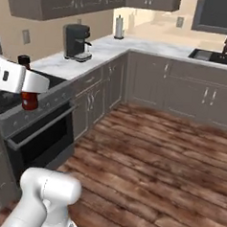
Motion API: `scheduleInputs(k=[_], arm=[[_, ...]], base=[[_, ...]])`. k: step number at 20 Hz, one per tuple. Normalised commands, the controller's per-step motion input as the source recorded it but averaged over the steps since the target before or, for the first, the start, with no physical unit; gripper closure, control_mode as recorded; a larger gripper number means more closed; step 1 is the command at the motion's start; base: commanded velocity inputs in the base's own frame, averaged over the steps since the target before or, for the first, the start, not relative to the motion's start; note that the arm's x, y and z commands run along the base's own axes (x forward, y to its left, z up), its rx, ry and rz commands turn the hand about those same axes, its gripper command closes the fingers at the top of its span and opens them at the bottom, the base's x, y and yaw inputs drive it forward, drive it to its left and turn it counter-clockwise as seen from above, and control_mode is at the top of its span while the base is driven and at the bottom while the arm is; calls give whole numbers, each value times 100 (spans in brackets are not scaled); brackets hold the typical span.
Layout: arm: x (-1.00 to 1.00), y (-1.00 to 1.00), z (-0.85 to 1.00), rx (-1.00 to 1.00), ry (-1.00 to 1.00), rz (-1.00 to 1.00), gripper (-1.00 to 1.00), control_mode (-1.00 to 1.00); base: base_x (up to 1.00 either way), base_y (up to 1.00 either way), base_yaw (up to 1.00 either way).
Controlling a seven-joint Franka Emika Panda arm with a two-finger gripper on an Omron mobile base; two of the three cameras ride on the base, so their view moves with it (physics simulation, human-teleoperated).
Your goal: Move the condiment bottle and mayonnaise from the cabinet to the dining counter.
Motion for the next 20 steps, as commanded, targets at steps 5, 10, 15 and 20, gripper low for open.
scheduleInputs(k=[5, 10, 15, 20], arm=[[0, 0, 0, 0, 0, 0, 100, 100], [0, 0, 0, 0, 0, 0, 100, 100], [0, 0, 0, 0, 0, 0, 100, 100], [0, 0, 0, 0, 0, 0, 100, 100]], base=[[0, -1, -67], [0, 0, -64], [0, 0, -61], [0, 0, -57]])
